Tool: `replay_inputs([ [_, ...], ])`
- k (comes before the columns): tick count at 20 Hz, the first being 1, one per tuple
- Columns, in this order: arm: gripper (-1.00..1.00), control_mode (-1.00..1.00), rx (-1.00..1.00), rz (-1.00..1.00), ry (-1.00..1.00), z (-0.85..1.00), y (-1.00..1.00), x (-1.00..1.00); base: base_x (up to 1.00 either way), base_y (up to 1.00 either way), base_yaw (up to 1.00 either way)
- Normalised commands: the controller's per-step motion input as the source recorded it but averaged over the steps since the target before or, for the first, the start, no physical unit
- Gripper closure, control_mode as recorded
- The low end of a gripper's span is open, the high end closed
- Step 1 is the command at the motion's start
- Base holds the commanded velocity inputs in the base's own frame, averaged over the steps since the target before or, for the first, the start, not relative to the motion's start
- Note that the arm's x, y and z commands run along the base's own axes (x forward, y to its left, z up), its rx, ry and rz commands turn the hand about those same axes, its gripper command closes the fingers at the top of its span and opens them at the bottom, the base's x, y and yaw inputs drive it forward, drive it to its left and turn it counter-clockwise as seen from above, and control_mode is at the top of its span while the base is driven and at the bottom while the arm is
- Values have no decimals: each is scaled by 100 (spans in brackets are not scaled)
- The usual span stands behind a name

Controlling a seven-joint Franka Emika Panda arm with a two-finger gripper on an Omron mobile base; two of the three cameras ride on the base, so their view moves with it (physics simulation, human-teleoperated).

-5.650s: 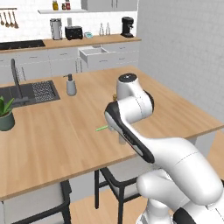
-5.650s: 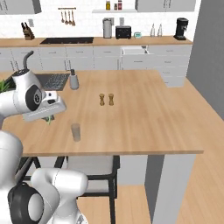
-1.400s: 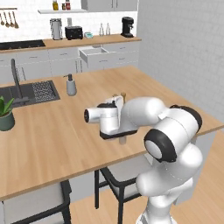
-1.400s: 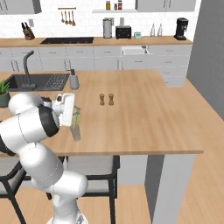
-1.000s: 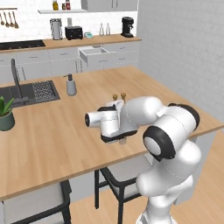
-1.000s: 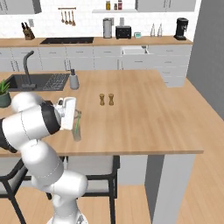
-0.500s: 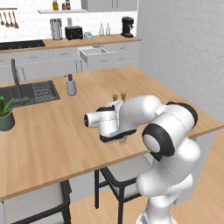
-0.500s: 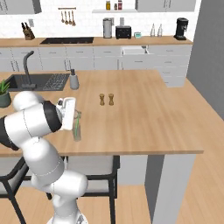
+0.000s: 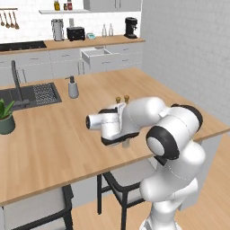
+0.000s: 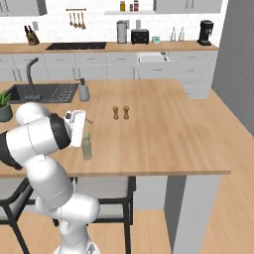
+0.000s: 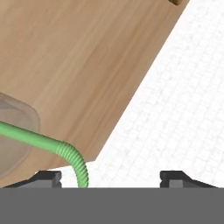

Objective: Take a straw from the drawer in front and place it inside the glass cup on the dining counter.

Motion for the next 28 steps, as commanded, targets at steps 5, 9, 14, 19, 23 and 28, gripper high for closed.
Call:
replay_inputs([
  [5, -100, -100, 19, 0, 10, 0, 0, 0, 0, 0, 0],
  [9, -100, -100, 29, -3, 16, 7, 0, 0, 0, 0, 0],
  [14, -100, -100, 30, -5, 13, 27, 0, -4, 0, 0, 0],
  [19, -100, -100, 36, -8, 6, 58, -2, -55, 0, 0, 0],
  [23, -100, -100, 44, -11, 2, 61, -15, -88, 0, 0, 0],
  [28, -100, -100, 38, -11, 0, 38, -34, -92, 0, 0, 0],
])
